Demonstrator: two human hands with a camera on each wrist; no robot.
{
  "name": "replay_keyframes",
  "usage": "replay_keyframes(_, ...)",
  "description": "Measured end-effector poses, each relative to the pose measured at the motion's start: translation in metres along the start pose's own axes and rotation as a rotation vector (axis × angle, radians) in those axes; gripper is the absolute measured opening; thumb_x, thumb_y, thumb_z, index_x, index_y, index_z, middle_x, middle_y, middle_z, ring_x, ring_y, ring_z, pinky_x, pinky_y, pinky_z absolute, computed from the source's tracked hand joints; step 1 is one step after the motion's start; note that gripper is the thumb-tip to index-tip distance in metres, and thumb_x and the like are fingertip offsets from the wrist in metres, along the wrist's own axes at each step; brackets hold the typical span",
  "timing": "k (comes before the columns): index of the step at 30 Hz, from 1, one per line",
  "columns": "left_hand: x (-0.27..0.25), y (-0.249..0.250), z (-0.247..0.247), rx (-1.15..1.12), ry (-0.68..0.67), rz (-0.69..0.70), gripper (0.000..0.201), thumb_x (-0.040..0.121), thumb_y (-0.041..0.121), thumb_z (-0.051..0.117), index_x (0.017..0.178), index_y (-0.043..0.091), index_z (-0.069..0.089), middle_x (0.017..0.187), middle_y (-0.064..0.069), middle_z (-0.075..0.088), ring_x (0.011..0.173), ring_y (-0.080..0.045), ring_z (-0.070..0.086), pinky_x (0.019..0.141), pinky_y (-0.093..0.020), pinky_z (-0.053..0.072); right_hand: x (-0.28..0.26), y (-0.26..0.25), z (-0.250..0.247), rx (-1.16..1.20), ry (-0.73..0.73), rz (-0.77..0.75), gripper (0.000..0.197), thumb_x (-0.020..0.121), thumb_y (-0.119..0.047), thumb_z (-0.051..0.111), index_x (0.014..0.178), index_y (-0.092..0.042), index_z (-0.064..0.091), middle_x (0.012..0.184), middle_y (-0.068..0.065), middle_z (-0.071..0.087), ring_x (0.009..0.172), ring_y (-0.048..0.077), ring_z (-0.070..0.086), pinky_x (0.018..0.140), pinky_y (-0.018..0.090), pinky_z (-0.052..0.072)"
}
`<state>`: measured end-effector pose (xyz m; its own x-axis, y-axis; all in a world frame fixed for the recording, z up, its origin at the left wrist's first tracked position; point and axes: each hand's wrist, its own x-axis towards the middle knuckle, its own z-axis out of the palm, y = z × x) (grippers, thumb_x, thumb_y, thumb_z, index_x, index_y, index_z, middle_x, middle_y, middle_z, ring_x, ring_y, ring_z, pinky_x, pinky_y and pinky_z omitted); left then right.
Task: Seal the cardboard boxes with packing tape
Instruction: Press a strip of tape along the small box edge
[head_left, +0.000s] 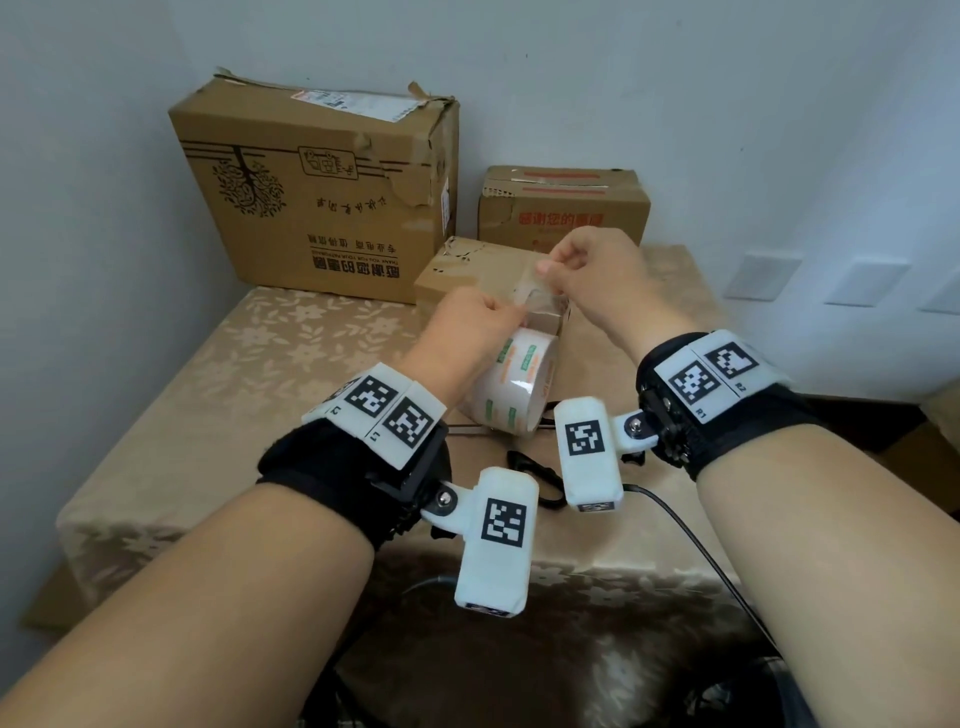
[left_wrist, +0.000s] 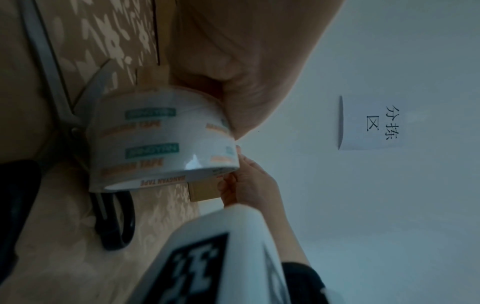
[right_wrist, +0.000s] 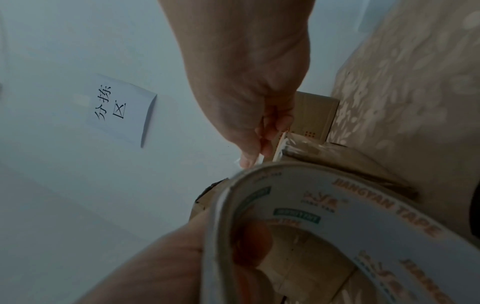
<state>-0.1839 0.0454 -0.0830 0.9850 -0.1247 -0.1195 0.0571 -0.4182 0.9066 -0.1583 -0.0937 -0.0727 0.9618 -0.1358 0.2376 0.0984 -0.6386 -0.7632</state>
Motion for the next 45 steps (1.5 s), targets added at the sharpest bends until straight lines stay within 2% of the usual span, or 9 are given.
replay_keyframes(8,0.008,0.003,0.005,0.028,0.09,0.047,0.007,0.092,0.024,0.054,0.097,0.021,0.051,0.09,0.001,0.062,0.078,-0.016,0.058,0.06,-0.028,0.041,0.005,0.005,0.004,-0.01,-0.006,0.022,0.012,0.087,-0.019,0.07,0.078,-0.014,0.063,0.068,-0.003,0.066,0.054,-0.001,0.06,0.062,0.017,0.047)
replay_keyframes(13,0.009,0.002,0.006,0.091,0.077,0.109,0.004,0.094,0.021,0.052,0.097,0.022,0.054,0.081,0.005,0.058,0.067,-0.011,0.053,0.053,-0.026,0.037,0.008,0.005,0.006,-0.113,-0.01,0.015,0.014,0.086,-0.021,0.071,0.084,-0.007,0.066,0.075,0.001,0.069,0.069,0.011,0.062,0.078,0.03,0.053)
replay_keyframes(18,0.009,-0.001,0.004,0.06,0.056,0.108,0.009,0.094,0.02,0.052,0.096,0.021,0.061,0.084,0.003,0.062,0.066,-0.012,0.053,0.054,-0.025,0.038,0.01,0.011,0.004,-0.184,0.029,0.082,0.061,0.078,-0.034,0.078,0.128,-0.015,0.048,0.127,0.008,0.048,0.108,0.021,0.051,0.095,0.034,0.044)
replay_keyframes(20,0.009,-0.002,0.003,0.051,0.053,0.106,0.01,0.094,0.02,0.052,0.097,0.021,0.062,0.084,0.003,0.062,0.065,-0.011,0.052,0.054,-0.025,0.037,0.006,0.011,0.0,-0.193,0.05,-0.027,0.052,0.081,-0.031,0.075,0.125,-0.019,0.052,0.124,0.003,0.048,0.112,0.019,0.05,0.101,0.038,0.043)
replay_keyframes(22,0.009,-0.003,0.001,0.061,0.052,0.114,0.009,0.094,0.022,0.053,0.095,0.021,0.061,0.083,0.003,0.061,0.068,-0.013,0.053,0.055,-0.026,0.037,0.001,0.01,-0.004,-0.214,-0.081,-0.164,0.026,0.09,-0.029,0.064,0.114,-0.017,0.066,0.122,0.0,0.058,0.117,0.018,0.052,0.106,0.038,0.039)
replay_keyframes(26,0.007,-0.004,-0.006,0.131,0.074,0.105,0.014,0.092,0.027,0.058,0.08,0.022,0.053,0.077,0.004,0.057,0.07,-0.012,0.053,0.06,-0.027,0.04,-0.013,0.011,-0.008,-0.296,-0.372,-0.225,0.037,0.099,-0.031,0.049,0.131,-0.016,0.059,0.142,-0.001,0.051,0.135,0.013,0.041,0.113,0.025,0.025)
replay_keyframes(32,0.009,0.002,-0.024,0.366,0.066,0.127,0.024,0.09,0.026,0.059,0.088,0.005,0.07,0.082,-0.01,0.061,0.071,-0.019,0.052,0.069,-0.033,0.047,-0.026,0.006,-0.001,-0.48,-0.302,-0.213,0.045,0.101,-0.037,0.042,0.142,-0.019,0.046,0.151,-0.003,0.038,0.141,0.014,0.032,0.115,0.03,0.022)
replay_keyframes(37,0.011,0.0,-0.025,0.448,-0.004,0.083,0.029,0.091,0.03,0.057,0.097,0.007,0.073,0.074,-0.004,0.062,0.063,-0.014,0.051,0.058,-0.025,0.042,-0.029,0.003,0.009,-0.593,-0.286,-0.183,0.056,0.096,-0.05,0.046,0.143,-0.02,0.044,0.152,-0.001,0.039,0.138,0.02,0.038,0.111,0.037,0.033)
replay_keyframes(45,0.017,-0.007,-0.021,0.291,-0.025,0.072,0.031,0.09,0.033,0.059,0.074,0.007,0.065,0.062,-0.004,0.054,0.056,-0.015,0.045,0.053,-0.026,0.034,-0.027,0.008,0.028,-0.57,-0.166,-0.159,0.044,0.101,-0.038,0.041,0.14,-0.017,0.048,0.144,0.004,0.049,0.132,0.026,0.043,0.107,0.04,0.038)
